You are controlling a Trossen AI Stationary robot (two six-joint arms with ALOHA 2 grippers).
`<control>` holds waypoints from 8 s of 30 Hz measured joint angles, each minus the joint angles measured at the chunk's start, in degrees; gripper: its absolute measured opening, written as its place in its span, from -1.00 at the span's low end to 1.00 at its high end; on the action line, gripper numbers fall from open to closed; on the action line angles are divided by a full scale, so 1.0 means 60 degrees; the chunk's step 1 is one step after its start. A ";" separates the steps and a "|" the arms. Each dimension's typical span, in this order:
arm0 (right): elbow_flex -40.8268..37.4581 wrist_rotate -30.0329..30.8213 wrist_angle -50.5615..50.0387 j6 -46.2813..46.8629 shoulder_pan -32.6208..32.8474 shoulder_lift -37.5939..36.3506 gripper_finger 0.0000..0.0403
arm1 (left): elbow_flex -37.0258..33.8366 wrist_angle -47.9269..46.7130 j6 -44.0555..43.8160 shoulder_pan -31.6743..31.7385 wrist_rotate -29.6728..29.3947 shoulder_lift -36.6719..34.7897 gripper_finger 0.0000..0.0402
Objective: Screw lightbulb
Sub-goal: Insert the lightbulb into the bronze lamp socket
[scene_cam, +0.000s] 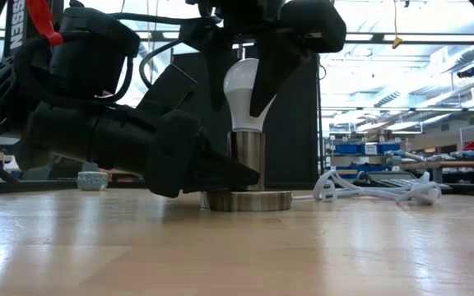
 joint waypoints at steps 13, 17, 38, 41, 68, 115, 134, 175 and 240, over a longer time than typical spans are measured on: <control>-0.0008 -0.0415 0.0031 0.1257 -0.0134 0.0009 0.36 | 0.0000 0.0007 0.0000 0.0000 0.0007 0.0000 -0.04; -0.0012 -0.0485 0.0070 0.1956 -0.0134 0.0018 0.36 | 0.0000 0.0009 0.0000 0.0000 0.0007 0.0000 -0.04; -0.0030 -0.0032 0.0572 0.7937 -0.0116 0.0044 0.36 | 0.0000 0.0040 -0.0073 -0.0011 0.0017 0.0000 -0.04; -0.0030 0.0221 0.0568 0.8773 -0.0112 0.0047 0.36 | 0.0000 0.0040 -0.0083 -0.0007 -0.0014 0.0000 -0.04; -0.0367 0.0653 0.0696 1.4410 -0.0251 0.0025 0.36 | 0.0000 0.0055 -0.0302 0.0000 -0.0011 0.0000 -0.04; 0.0565 0.0286 0.1089 1.2494 -0.0899 -0.0405 0.97 | -0.0335 0.0419 -0.0240 -0.0040 0.0100 -0.0004 -0.04; 0.0928 -0.0237 -0.0115 1.0095 -0.0703 -0.0463 0.96 | -0.0339 0.0401 -0.0244 -0.0044 0.0036 -0.0004 -0.04; -0.0450 -0.0175 0.0742 -0.1618 -0.0090 -0.0441 0.96 | -0.0350 0.0616 -0.0255 -0.0044 0.0295 0.0000 -0.04; -0.0653 -0.1380 0.0709 0.0687 -0.0553 -0.0441 0.51 | -0.0342 0.0590 -0.0251 0.0018 0.0280 0.0000 -0.04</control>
